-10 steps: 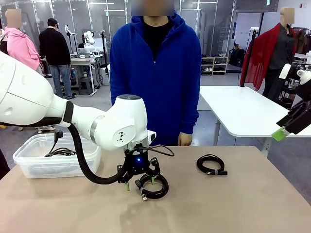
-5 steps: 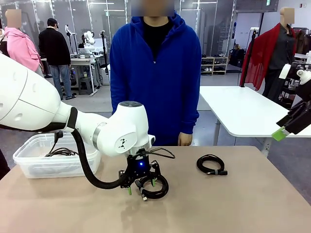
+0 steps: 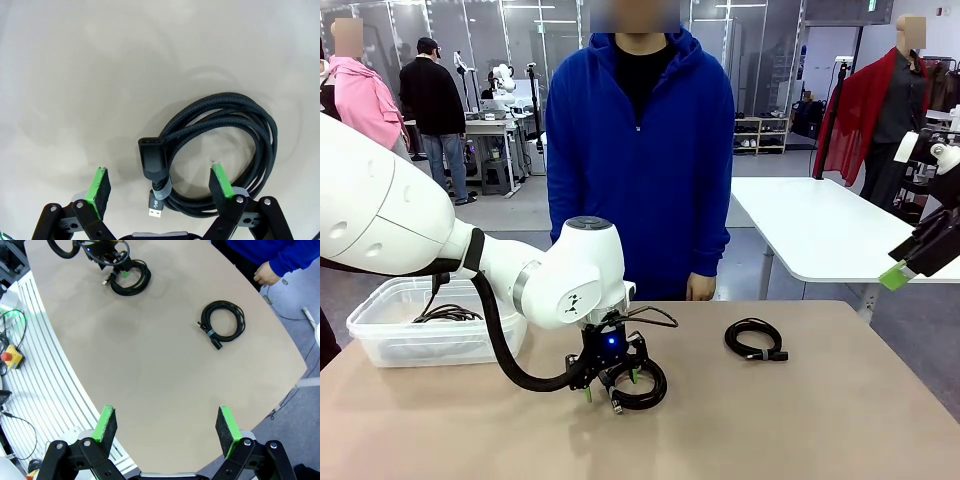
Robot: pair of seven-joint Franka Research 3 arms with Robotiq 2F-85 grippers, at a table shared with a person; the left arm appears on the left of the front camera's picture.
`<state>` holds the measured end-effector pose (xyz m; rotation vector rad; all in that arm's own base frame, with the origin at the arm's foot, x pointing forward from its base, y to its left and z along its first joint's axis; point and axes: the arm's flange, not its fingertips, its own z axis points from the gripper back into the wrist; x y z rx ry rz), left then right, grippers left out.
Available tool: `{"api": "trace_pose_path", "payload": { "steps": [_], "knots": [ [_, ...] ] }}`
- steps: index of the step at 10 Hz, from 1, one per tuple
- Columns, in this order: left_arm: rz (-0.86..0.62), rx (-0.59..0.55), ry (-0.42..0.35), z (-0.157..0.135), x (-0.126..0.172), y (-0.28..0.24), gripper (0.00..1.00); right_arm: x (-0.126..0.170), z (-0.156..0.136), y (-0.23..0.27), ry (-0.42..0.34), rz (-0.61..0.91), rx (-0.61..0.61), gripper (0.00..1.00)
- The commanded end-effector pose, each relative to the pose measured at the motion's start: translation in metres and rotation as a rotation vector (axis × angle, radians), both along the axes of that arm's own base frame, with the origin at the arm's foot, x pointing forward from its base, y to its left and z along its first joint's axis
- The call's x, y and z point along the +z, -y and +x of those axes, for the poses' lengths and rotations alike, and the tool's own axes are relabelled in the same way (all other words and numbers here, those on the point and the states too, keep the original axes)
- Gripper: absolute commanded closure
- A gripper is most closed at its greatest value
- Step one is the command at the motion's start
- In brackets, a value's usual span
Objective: Organize and store the cables.
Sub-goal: Place the USB Extension Cable into the Organizing box.
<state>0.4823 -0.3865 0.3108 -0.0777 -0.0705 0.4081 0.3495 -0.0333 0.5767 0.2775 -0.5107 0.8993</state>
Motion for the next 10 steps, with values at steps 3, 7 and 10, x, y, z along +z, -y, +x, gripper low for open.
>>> {"api": "trace_pose_path", "payload": {
  "steps": [3,7,10],
  "knots": [
    [0.024,0.019,0.016,-0.0014,0.0004,0.0086,0.00,-0.0007,-0.0007,-0.0007,0.001,0.012,0.012,0.00],
    [0.039,0.020,0.020,-0.0022,0.0008,0.0094,0.12,-0.0007,-0.0007,-0.0007,0.001,0.012,0.012,0.00],
    [0.040,0.026,0.011,-0.0029,0.0010,0.0099,0.30,-0.0007,-0.0007,-0.0007,0.001,0.012,0.012,0.00]
  ]
}}
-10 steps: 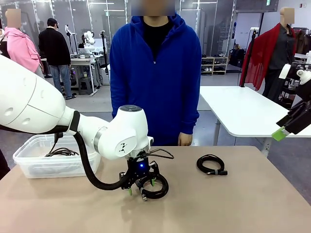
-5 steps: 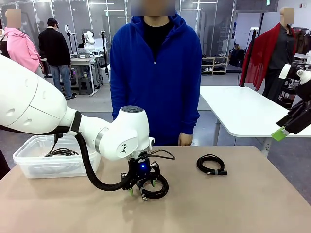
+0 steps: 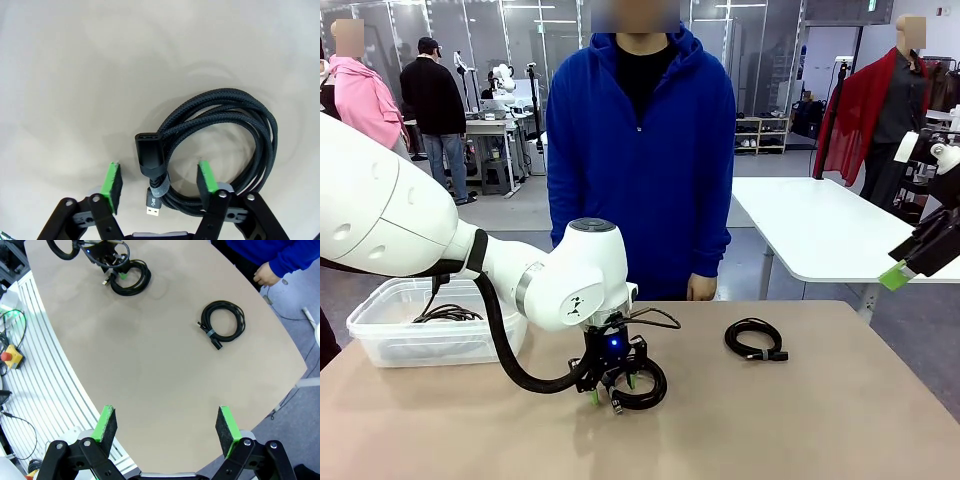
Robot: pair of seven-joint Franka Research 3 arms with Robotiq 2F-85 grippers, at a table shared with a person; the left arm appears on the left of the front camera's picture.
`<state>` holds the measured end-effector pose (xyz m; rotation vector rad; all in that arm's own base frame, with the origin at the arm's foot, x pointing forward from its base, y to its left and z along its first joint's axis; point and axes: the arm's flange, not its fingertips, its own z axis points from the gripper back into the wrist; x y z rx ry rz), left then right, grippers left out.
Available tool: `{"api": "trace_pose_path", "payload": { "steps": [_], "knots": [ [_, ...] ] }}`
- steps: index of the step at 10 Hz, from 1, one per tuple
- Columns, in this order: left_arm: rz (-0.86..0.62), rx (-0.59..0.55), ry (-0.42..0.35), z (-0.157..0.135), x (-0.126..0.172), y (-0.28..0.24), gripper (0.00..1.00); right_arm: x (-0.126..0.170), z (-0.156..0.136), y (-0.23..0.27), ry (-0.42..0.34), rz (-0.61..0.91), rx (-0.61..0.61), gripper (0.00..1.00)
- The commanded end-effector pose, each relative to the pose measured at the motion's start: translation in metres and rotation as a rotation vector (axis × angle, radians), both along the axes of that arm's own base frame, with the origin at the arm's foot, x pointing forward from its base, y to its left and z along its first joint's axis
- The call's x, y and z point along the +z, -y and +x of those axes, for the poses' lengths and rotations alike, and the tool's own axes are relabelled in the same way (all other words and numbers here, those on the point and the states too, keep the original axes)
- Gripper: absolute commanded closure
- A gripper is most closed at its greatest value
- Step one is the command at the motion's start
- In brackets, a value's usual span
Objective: Organize and store the cables.
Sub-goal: Place the USB Extension Cable into the Organizing box.
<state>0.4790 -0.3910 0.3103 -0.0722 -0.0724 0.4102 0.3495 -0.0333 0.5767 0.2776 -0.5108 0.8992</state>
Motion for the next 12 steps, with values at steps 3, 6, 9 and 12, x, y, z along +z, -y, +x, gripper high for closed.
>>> {"api": "trace_pose_path", "payload": {
  "steps": [3,6,9,12],
  "knots": [
    [0.038,0.028,0.004,-0.002,0.003,0.006,0.55,-0.001,-0.001,-0.001,0.001,0.012,0.012,0.00],
    [0.034,0.033,-0.018,-0.002,0.005,0.007,0.85,-0.001,-0.001,-0.001,0.001,0.012,0.012,0.00],
    [0.039,0.034,-0.020,-0.003,0.009,0.007,1.00,-0.001,-0.001,-0.001,0.001,0.012,0.012,0.00],
    [0.048,0.008,-0.007,-0.005,0.022,0.005,1.00,-0.001,-0.001,-0.001,0.001,0.012,0.012,0.00]
  ]
}}
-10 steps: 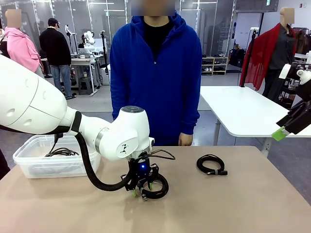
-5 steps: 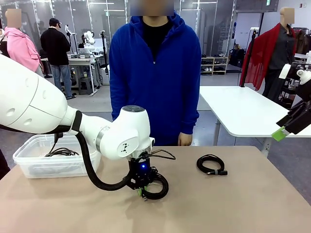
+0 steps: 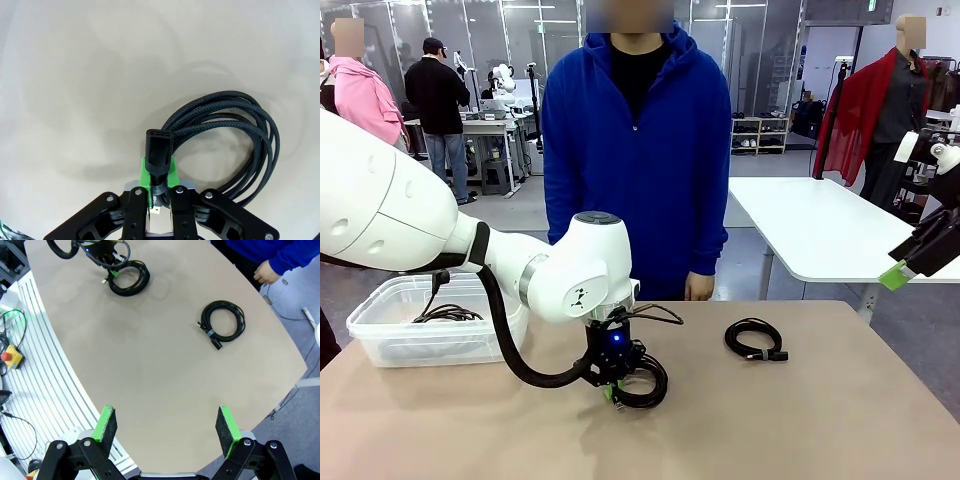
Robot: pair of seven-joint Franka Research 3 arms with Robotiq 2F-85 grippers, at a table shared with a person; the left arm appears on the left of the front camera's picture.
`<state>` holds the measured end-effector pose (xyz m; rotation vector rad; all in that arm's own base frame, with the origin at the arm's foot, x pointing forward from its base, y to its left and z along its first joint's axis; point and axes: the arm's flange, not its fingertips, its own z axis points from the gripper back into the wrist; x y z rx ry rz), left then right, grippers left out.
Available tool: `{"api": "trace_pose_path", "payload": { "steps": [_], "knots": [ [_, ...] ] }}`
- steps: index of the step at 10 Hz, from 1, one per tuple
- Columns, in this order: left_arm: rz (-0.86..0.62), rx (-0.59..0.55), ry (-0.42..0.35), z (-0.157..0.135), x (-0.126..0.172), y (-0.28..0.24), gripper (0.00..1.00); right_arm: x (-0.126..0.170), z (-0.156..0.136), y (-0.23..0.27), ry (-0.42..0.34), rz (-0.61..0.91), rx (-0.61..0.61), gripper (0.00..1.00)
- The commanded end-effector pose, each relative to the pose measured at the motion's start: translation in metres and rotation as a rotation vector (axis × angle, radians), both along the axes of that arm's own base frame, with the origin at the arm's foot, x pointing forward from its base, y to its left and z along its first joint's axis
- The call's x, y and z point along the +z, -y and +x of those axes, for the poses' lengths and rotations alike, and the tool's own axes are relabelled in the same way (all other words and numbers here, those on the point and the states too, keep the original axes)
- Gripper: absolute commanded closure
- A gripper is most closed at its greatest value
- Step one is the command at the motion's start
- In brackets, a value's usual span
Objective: Organize and store the cables.
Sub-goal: Place the USB Extension Cable into the Organizing box.
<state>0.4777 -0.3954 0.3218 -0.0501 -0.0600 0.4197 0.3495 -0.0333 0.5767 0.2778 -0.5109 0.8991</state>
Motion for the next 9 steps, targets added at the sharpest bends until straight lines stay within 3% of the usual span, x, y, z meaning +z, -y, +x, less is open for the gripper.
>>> {"api": "trace_pose_path", "payload": {
  "steps": [1,4,9],
  "knots": [
    [0.040,-0.033,0.017,-0.006,0.017,0.000,1.00,-0.001,-0.001,-0.001,0.001,0.012,0.012,0.00],
    [0.076,-0.120,0.025,-0.020,0.048,-0.003,1.00,-0.001,-0.001,-0.001,0.001,0.012,0.012,0.00],
    [0.052,-0.101,0.015,-0.019,0.047,0.002,1.00,-0.001,-0.001,-0.001,0.001,0.012,0.012,0.00]
  ]
}}
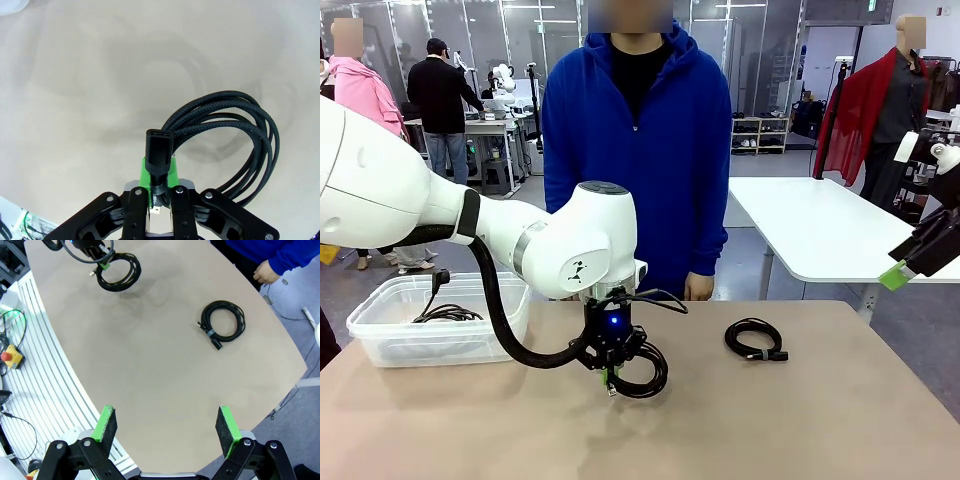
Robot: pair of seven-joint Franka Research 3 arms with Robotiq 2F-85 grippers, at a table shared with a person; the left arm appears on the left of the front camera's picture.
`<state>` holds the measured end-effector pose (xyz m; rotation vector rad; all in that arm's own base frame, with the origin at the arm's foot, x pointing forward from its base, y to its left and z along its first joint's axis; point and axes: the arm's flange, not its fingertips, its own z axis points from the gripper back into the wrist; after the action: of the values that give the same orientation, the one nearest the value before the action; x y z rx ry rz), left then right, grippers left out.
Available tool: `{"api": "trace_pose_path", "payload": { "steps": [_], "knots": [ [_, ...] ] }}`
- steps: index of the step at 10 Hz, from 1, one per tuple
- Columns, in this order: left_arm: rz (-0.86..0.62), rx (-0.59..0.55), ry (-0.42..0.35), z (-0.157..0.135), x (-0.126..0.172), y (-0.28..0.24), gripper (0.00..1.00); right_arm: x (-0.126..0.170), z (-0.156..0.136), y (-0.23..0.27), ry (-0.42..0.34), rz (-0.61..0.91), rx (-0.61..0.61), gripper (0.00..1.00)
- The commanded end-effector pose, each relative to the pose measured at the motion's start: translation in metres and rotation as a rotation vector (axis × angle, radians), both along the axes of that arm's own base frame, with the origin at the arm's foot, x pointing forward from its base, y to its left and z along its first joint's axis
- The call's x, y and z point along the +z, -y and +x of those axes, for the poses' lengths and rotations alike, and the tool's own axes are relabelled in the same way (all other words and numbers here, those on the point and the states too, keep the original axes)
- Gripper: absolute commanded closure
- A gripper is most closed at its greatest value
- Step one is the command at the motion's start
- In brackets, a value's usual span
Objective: Organize and store the cables.
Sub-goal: Place the USB Extension Cable into the Organizing box.
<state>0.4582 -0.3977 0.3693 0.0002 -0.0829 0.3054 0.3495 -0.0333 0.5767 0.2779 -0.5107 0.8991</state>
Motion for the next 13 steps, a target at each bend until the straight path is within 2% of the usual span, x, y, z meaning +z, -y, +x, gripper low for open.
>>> {"api": "trace_pose_path", "payload": {
  "steps": [1,5,6,7,9,11,13],
  "knots": [
    [-0.006,0.011,0.001,0.001,-0.001,0.000,1.00,-0.001,-0.001,-0.001,0.002,0.012,0.012,0.00],
    [-0.006,0.011,0.001,0.001,-0.001,0.000,1.00,-0.001,-0.001,-0.001,0.002,0.012,0.012,0.00],
    [0.002,0.002,-0.003,0.001,-0.002,-0.001,0.86,-0.001,-0.001,-0.001,0.002,0.012,0.012,0.00],
    [0.000,-0.048,0.046,0.000,0.017,-0.010,0.86,-0.001,-0.001,-0.001,0.002,0.012,0.012,0.00],
    [-0.014,-0.104,0.074,-0.003,0.059,-0.028,0.86,-0.001,-0.001,-0.001,0.002,0.012,0.012,0.00],
    [0.017,-0.199,0.035,-0.003,0.078,-0.045,0.86,-0.001,-0.001,-0.001,0.002,0.012,0.012,0.00],
    [0.038,-0.305,0.033,0.000,0.093,-0.063,0.86,-0.001,-0.001,-0.001,0.002,0.012,0.012,0.00]
  ]
}}
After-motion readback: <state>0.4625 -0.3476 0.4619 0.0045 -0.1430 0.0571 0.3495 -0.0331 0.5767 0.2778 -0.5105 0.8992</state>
